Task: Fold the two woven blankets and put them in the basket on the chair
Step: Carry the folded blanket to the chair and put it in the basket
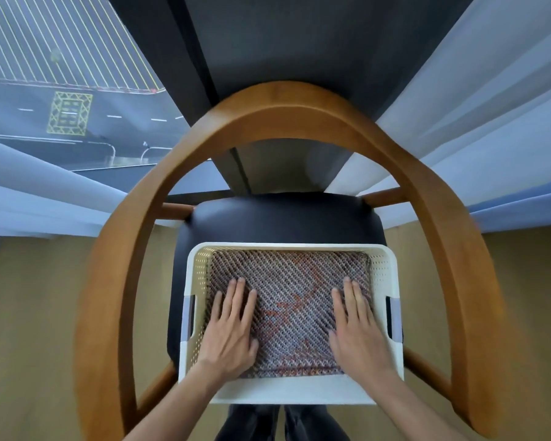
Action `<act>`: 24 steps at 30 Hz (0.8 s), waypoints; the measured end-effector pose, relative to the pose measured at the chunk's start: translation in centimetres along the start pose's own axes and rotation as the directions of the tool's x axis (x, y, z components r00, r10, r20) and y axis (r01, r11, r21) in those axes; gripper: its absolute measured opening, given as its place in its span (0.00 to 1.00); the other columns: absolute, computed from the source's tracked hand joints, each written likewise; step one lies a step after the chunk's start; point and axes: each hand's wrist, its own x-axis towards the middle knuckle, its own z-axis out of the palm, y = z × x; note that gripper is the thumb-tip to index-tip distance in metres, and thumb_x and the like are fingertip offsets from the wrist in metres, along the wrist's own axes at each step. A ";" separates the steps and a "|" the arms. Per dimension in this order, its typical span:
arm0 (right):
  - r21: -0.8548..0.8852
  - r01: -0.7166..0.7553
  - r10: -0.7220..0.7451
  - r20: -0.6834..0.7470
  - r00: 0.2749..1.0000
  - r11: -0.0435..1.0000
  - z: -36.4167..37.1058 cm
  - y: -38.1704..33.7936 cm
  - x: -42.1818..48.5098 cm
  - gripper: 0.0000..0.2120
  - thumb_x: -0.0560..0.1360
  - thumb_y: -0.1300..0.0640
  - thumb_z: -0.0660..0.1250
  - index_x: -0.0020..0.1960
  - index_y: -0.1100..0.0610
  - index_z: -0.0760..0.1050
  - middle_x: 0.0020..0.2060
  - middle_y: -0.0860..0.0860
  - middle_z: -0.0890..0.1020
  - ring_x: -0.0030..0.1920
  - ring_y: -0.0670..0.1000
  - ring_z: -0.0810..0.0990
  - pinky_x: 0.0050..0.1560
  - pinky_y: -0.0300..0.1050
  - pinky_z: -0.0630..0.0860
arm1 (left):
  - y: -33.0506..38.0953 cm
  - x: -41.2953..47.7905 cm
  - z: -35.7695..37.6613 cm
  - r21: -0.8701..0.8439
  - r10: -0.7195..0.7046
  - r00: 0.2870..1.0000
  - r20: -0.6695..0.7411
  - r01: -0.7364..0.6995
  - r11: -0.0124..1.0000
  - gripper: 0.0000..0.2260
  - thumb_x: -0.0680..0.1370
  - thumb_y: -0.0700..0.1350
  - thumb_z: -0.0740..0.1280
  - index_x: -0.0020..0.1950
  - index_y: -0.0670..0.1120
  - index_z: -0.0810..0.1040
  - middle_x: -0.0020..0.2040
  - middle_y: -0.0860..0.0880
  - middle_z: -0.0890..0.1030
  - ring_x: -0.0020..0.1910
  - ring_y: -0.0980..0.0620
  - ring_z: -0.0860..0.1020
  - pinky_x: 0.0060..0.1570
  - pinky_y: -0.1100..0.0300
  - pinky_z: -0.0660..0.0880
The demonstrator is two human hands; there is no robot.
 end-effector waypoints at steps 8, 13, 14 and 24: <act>0.038 -0.187 0.189 -0.061 0.980 0.982 3.3 0.3 6.1 0.36 0.77 0.40 0.49 0.75 0.65 0.54 0.75 0.61 0.53 0.75 0.58 0.53 0.71 0.54 0.53 | -1.2 4.5 3.3 -0.011 -0.149 0.987 -0.066 0.148 0.989 0.34 0.78 0.59 0.51 0.77 0.39 0.54 0.76 0.37 0.54 0.75 0.40 0.57 0.72 0.48 0.48; 0.022 -0.128 0.130 -0.135 0.982 0.991 2.8 -0.5 4.9 0.34 0.77 0.44 0.49 0.75 0.66 0.53 0.75 0.62 0.51 0.76 0.59 0.50 0.74 0.56 0.50 | 0.2 3.4 2.3 -0.058 -0.133 0.975 -0.175 0.125 0.991 0.34 0.78 0.58 0.52 0.77 0.38 0.53 0.77 0.37 0.51 0.76 0.40 0.52 0.72 0.46 0.50; 0.015 -0.066 0.068 -0.145 0.987 0.998 2.7 -1.0 4.4 0.34 0.77 0.44 0.49 0.75 0.65 0.51 0.76 0.62 0.50 0.76 0.59 0.49 0.73 0.57 0.50 | 0.8 2.8 2.2 -0.059 -0.092 0.978 -0.185 0.082 0.995 0.34 0.78 0.58 0.52 0.77 0.37 0.52 0.77 0.37 0.50 0.77 0.40 0.50 0.73 0.45 0.50; -0.036 -0.005 0.006 0.040 0.999 0.999 5.2 -2.7 4.6 0.36 0.78 0.40 0.48 0.76 0.63 0.48 0.76 0.62 0.50 0.76 0.60 0.49 0.72 0.59 0.51 | 1.5 2.8 5.1 0.058 0.047 0.999 0.007 -0.047 0.997 0.32 0.80 0.60 0.45 0.77 0.39 0.51 0.78 0.38 0.50 0.77 0.41 0.49 0.73 0.45 0.50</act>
